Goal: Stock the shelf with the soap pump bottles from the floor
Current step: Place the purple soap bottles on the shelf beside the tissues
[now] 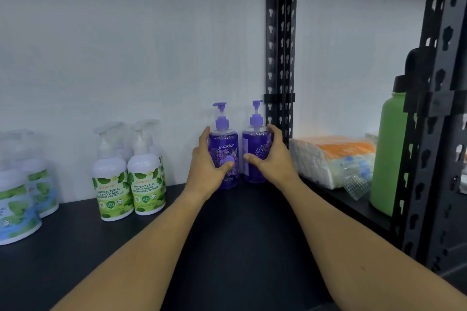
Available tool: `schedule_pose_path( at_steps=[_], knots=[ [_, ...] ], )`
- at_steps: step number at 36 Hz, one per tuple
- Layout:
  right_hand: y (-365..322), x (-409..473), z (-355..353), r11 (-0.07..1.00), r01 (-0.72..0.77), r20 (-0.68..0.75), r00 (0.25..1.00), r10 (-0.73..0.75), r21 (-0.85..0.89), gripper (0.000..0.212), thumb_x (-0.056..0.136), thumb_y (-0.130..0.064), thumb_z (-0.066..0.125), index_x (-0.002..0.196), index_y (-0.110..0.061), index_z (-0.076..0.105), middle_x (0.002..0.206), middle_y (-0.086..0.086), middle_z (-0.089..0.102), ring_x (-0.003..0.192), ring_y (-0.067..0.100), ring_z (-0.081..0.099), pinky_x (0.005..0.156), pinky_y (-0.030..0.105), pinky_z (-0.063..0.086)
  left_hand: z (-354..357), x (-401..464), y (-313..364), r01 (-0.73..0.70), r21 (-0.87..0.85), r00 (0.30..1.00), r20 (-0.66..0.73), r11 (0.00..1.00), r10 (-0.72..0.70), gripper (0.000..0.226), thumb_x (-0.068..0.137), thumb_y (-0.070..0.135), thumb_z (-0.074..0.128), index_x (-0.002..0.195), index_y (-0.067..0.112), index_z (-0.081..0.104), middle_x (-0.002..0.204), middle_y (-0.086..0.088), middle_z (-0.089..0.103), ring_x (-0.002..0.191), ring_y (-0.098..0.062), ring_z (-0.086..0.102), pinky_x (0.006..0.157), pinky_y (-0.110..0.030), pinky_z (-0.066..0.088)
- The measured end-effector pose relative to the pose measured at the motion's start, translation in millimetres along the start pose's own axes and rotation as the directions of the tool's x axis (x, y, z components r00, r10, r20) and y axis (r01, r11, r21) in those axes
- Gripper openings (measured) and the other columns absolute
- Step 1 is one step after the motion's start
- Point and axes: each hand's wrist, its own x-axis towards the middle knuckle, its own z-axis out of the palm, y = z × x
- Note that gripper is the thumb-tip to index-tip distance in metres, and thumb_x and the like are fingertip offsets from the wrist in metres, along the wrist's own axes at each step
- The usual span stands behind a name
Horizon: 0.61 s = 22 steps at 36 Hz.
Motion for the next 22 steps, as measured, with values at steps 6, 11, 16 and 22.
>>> schedule_pose_path(
  at_steps=[6, 11, 16, 22],
  knots=[
    [6.1, -1.7, -13.6, 0.993, -0.041, 0.142, 0.990, 0.025, 0.110, 0.104, 0.081, -0.003, 0.077, 0.156, -0.035, 0.012, 0.113, -0.018, 0.059, 0.100, 0.004, 0.066, 0.092, 0.040, 0.058, -1.0, -0.1, -3.4, -0.031, 0.050, 0.999, 0.012, 0.998, 0.031, 0.102, 0.079, 0.021, 0.083, 0.149, 0.047, 0.014, 0.139, 0.000, 0.053, 0.121, -0.016, 0.057, 0.098, -0.044, 0.054],
    [6.2, -2.0, -13.2, 0.998, -0.017, 0.094, 0.996, 0.012, 0.055, 0.097, 0.078, -0.007, 0.081, 0.150, -0.036, 0.023, 0.108, -0.018, 0.062, 0.096, 0.004, 0.067, 0.090, 0.036, 0.059, -0.1, -0.8, -3.8, -0.045, 0.068, 0.999, 0.009, 0.997, 0.045, 0.101, 0.080, 0.022, 0.082, 0.149, 0.047, 0.014, 0.139, 0.000, 0.053, 0.122, -0.016, 0.056, 0.098, -0.045, 0.054],
    [7.3, -1.1, -5.0, 1.000, 0.005, 0.012, 1.000, -0.005, -0.029, 0.101, 0.069, -0.023, 0.090, 0.140, -0.047, 0.022, 0.125, -0.005, 0.062, 0.111, 0.017, 0.064, 0.093, 0.047, 0.056, 3.5, -2.5, -1.8, -0.056, 0.067, 0.998, 0.008, 0.996, 0.056, 0.099, 0.082, 0.019, 0.081, 0.151, 0.043, 0.013, 0.142, -0.001, 0.051, 0.125, -0.016, 0.054, 0.101, -0.045, 0.052],
    [7.2, -1.7, -11.7, 0.999, -0.023, 0.102, 0.995, 0.018, 0.044, 0.104, 0.078, -0.007, 0.083, 0.153, -0.036, 0.016, 0.115, -0.019, 0.056, 0.103, 0.005, 0.063, 0.098, 0.043, 0.055, 4.0, -1.7, -2.8, -0.054, 0.078, 0.998, 0.016, 0.995, 0.053, 0.102, 0.082, 0.019, 0.080, 0.152, 0.044, 0.010, 0.142, -0.002, 0.050, 0.125, -0.017, 0.054, 0.102, -0.045, 0.051]
  ],
)
